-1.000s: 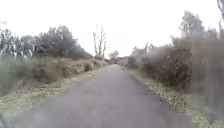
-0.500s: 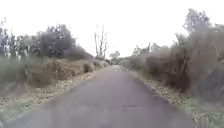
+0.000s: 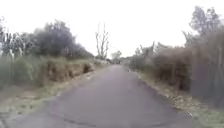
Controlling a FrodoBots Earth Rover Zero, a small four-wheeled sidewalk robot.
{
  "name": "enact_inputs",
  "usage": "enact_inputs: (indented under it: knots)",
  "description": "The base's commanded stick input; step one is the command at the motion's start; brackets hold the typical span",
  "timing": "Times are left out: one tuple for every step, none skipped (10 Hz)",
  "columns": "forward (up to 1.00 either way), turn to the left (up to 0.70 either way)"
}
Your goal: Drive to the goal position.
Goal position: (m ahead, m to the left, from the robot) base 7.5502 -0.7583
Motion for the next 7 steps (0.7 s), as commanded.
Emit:
enact_inputs:
  knots:
    - [1.00,0.00]
    - [1.00,0.00]
    - [1.00,0.00]
    - [1.00,0.00]
    - [1.00,-0.27]
    - [1.00,-0.13]
    - [1.00,0.00]
